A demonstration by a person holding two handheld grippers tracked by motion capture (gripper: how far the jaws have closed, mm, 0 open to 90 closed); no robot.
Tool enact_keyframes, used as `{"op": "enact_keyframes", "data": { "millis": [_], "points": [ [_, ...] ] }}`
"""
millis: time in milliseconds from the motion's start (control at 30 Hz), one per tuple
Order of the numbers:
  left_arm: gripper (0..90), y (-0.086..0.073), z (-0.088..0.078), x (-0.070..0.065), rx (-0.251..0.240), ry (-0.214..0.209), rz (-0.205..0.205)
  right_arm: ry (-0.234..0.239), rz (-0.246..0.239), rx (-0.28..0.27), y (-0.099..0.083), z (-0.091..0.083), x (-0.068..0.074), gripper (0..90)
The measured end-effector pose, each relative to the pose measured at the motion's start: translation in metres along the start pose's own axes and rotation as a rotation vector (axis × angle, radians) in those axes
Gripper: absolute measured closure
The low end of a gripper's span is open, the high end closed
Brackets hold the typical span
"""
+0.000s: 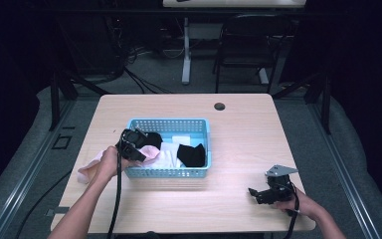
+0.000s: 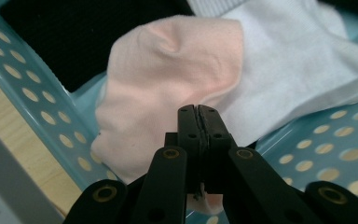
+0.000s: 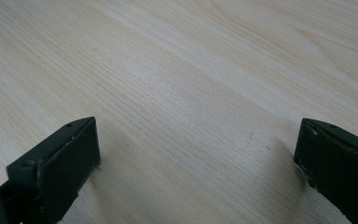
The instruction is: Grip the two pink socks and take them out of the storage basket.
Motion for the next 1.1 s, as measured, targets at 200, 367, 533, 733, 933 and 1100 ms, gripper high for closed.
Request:
{"op": "enact_keyframes", "data": {
  "millis": [200,367,533,733,933,1100],
  "points": [
    [89.0,0.012,-0.024,0.0,-0.079,0.005,0.004,0.0,0.0,0.0,0.0,0.0,0.0,0.0],
    [89.1,0.025,-0.044,-0.002,-0.139,0.021,0.026,0.0,0.0,0.0,0.0,0.0,0.0,0.0],
    [89.2,0.039,-0.059,-0.004,-0.178,0.031,0.042,0.0,0.001,0.001,0.0,0.0,0.0,0.0],
    [89.3,0.049,-0.071,-0.006,-0.201,0.036,0.058,0.0,0.0,0.0,0.0,0.0,0.0,0.0],
    [89.4,0.059,-0.09,-0.007,-0.225,0.05,0.066,0.0,0.0,0.0,0.0,0.0,0.0,0.0],
    [89.4,0.062,-0.106,-0.004,-0.25,0.058,0.06,0.0,0.0,0.0,0.0,0.0,0.0,0.0]
  ]
}}
Point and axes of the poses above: each handheld gripper's, and its own axes: z roughly forward along the jaws, y roughly out of its top, x roughly to its left, the point moved 2 cm from there along z, roughly forward along the jaws, and after that the axes turned 10 degrees about -x, right-handed, at the moved point
